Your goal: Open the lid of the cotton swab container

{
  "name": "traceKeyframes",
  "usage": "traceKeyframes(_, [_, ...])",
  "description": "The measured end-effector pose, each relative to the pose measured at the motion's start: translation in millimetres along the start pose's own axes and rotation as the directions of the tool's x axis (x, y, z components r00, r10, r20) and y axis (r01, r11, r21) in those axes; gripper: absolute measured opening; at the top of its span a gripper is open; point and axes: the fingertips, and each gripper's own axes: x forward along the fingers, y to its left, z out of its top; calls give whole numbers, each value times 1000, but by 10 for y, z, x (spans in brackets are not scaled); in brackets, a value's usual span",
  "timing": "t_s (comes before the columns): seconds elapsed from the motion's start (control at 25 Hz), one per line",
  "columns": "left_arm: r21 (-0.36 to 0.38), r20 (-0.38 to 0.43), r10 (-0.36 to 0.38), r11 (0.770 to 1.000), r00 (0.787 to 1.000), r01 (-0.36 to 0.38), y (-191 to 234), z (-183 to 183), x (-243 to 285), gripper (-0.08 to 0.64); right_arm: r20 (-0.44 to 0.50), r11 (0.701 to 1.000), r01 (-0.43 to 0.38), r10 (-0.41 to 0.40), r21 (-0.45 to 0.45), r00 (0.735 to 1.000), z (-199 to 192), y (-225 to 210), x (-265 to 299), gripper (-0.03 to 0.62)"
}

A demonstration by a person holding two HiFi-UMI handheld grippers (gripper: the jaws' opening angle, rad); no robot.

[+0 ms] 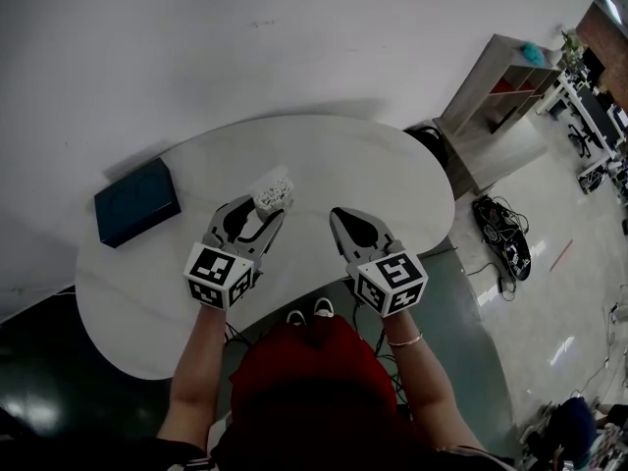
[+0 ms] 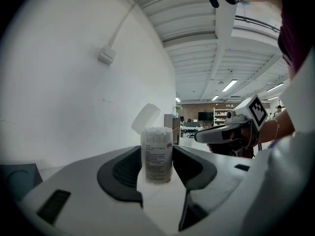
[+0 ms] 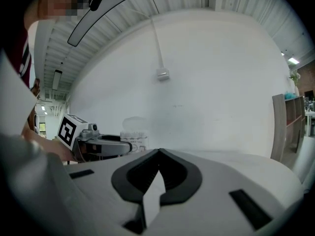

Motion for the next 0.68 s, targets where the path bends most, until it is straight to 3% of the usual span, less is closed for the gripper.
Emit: traceKeyframes(0.68, [-4,13,5,1000,1000,-5,49,-8,3,216,-12,999,21,-22,-35,1000,-31,55,42,17])
